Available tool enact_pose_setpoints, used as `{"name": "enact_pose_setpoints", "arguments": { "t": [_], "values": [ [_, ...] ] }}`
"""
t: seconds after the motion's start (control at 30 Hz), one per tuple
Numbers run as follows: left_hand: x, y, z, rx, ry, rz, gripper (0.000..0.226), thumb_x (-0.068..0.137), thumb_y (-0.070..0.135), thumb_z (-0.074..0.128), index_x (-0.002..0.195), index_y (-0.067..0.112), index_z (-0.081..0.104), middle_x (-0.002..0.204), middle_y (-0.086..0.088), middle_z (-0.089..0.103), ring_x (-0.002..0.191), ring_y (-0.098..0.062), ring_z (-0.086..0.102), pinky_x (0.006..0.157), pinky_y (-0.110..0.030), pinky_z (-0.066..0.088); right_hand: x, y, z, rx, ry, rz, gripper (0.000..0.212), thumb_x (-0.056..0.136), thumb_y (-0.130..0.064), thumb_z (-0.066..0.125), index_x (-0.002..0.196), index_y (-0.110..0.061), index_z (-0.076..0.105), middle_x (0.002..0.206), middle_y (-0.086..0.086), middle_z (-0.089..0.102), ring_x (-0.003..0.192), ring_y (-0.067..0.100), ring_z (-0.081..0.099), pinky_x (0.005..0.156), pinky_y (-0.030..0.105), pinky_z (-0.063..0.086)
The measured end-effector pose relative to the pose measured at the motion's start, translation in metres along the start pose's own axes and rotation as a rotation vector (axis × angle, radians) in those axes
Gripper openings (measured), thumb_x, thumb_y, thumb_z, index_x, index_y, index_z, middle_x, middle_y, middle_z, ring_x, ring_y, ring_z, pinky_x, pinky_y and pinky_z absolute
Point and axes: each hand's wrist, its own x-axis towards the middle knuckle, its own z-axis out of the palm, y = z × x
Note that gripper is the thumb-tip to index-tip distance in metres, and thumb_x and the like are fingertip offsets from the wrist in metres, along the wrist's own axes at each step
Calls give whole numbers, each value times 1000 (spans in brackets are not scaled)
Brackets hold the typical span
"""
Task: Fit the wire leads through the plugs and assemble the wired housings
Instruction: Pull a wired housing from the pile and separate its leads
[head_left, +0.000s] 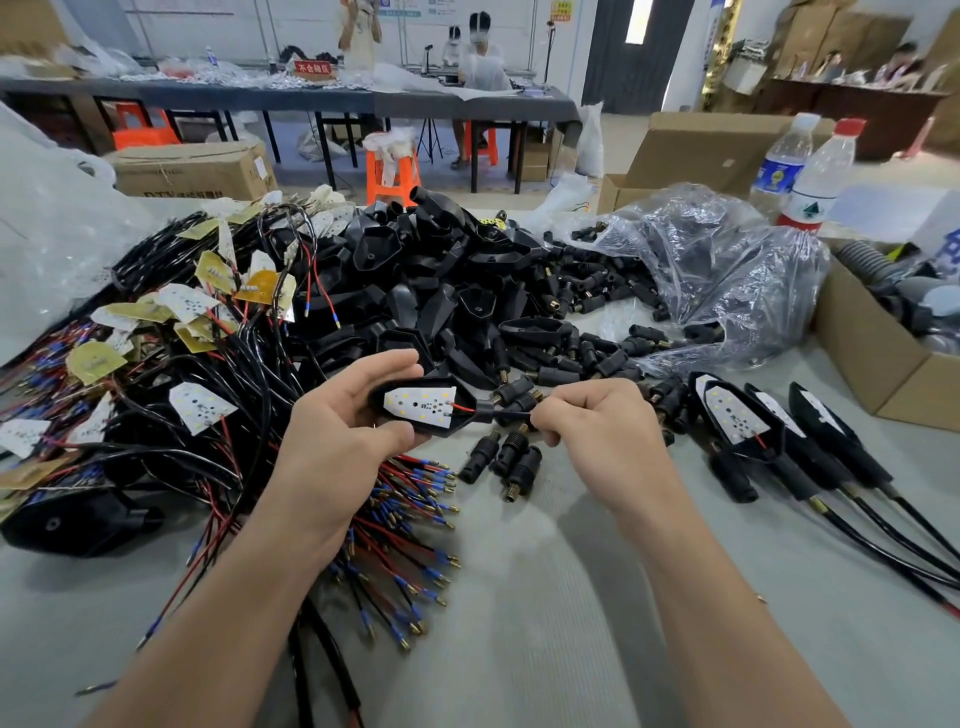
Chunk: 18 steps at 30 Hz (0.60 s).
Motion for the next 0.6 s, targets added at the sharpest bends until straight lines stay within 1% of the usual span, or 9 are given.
{"name": "enact_pose_setpoints", "arguments": {
  "t": [0.1,0.2,0.27,0.37,0.43,0.5,0.53,0.57,0.6],
  "values": [
    [-1,-1,-1,-13,-2,-30,62,84,-25,56,110,26,78,112,-1,78,105,-20,74,83,-26,61,-1,-2,-1,-1,-14,-5,31,72,-19,62,56,-4,40,49,-4,26,48,10,24,43,17,24],
    [-1,1,-1,-63,22,-66,37,93,-5,63,105,24,81,105,-6,79,96,-21,76,82,-32,62,-1,-2,-1,-5,-22,-5,33,73,-18,63,56,-6,37,49,-4,25,48,11,24,43,18,23],
    [-2,3,2,-54,73,-53,26,96,3,66,97,23,83,98,-7,79,90,-21,77,77,-32,63,-1,-2,-1,-6,-29,-11,33,73,-19,63,57,-5,38,50,-4,25,49,11,23,45,19,24],
    [-2,4,5,-26,128,-11,30,94,-2,67,88,22,84,91,-7,79,86,-23,77,69,-26,62,0,1,-1,-16,-16,-42,28,75,-19,64,60,-1,50,48,-6,28,48,9,25,45,17,26],
    [-2,4,5,-33,177,7,32,92,-4,68,84,22,84,90,-6,80,85,-22,78,68,-25,62,-1,2,0,-36,30,-66,21,77,-23,68,62,-8,63,44,-10,37,45,8,33,47,13,30],
    [-2,3,2,-34,232,21,29,90,-2,72,84,23,84,91,-5,80,86,-23,78,70,-27,62,-2,2,2,-71,85,-103,10,77,-24,73,67,-22,73,49,-14,55,49,4,49,52,10,37],
    [-2,3,0,-38,255,30,26,88,-1,73,85,23,84,91,-6,80,87,-24,78,71,-26,62,-2,1,3,-104,104,-132,10,77,-22,76,69,-27,75,57,-16,63,59,1,56,58,10,41],
    [-2,3,-1,-43,275,37,23,86,1,75,86,22,84,90,-6,80,87,-24,78,71,-26,62,-3,2,3,-158,124,-166,12,77,-20,78,72,-31,77,67,-18,67,72,0,58,68,11,43],
    [-2,3,-2,-48,290,43,21,84,2,77,86,22,84,90,-6,80,87,-24,78,71,-24,61,-2,3,3,-223,161,-196,14,77,-18,79,77,-33,80,76,-18,68,83,2,55,81,17,44]
  ]
}}
